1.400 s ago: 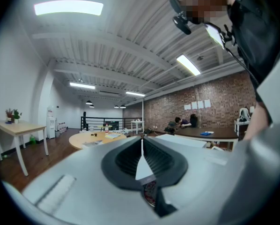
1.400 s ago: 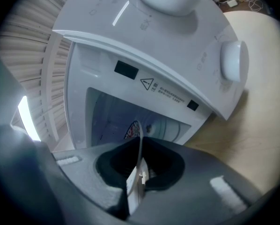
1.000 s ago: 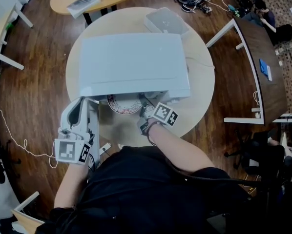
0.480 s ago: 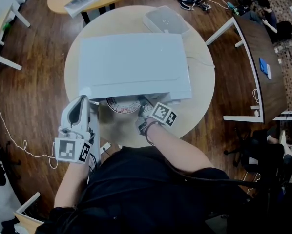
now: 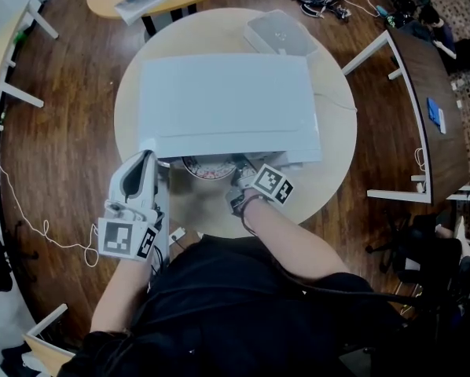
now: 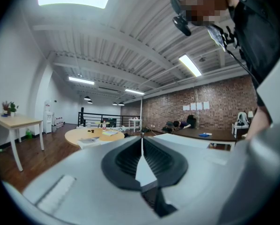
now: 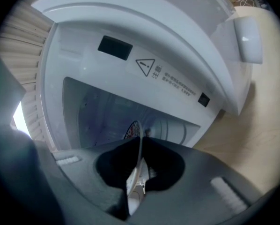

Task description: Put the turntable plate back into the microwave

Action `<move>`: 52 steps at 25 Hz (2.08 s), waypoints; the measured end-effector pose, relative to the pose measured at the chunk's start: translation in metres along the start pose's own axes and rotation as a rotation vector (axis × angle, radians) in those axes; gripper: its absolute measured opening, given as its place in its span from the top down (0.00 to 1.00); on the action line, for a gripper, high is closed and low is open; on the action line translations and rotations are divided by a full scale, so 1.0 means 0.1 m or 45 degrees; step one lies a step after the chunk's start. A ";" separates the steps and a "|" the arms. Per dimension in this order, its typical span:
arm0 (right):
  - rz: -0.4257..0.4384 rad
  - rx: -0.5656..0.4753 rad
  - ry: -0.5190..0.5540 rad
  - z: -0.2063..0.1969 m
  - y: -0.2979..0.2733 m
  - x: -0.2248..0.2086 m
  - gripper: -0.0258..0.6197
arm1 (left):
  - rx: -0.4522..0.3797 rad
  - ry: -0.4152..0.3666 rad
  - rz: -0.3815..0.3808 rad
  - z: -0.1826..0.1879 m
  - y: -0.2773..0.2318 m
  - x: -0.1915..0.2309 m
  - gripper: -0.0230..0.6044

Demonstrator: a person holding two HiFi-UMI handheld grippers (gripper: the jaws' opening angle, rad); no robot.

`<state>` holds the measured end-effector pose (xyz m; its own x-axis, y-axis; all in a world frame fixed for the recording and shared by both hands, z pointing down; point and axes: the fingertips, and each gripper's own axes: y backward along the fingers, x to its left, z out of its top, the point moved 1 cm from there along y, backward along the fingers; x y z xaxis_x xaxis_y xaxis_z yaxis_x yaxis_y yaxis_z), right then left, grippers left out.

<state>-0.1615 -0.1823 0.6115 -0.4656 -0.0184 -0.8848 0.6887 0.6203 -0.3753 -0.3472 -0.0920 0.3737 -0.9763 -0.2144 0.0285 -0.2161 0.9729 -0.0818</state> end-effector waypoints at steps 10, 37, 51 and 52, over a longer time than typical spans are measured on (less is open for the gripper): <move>-0.021 -0.013 0.004 0.01 -0.17 -0.01 0.93 | -0.014 -0.035 -0.005 0.09 -0.12 0.00 0.95; -0.069 -0.102 -0.017 0.15 -0.46 -0.10 0.93 | 0.043 -0.026 0.018 -0.04 -0.28 0.07 0.95; -0.193 -0.235 -0.121 0.21 -0.58 -0.27 0.93 | 0.077 -0.006 0.048 -0.09 -0.25 0.18 0.95; -0.199 -0.239 -0.123 0.21 -0.59 -0.28 0.93 | 0.080 -0.011 0.046 -0.10 -0.24 0.18 0.95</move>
<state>-0.1776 -0.2345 0.6525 -0.4968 -0.1946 -0.8457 0.4932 0.7386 -0.4597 -0.3596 -0.1188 0.3858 -0.9835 -0.1802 0.0155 -0.1805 0.9728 -0.1450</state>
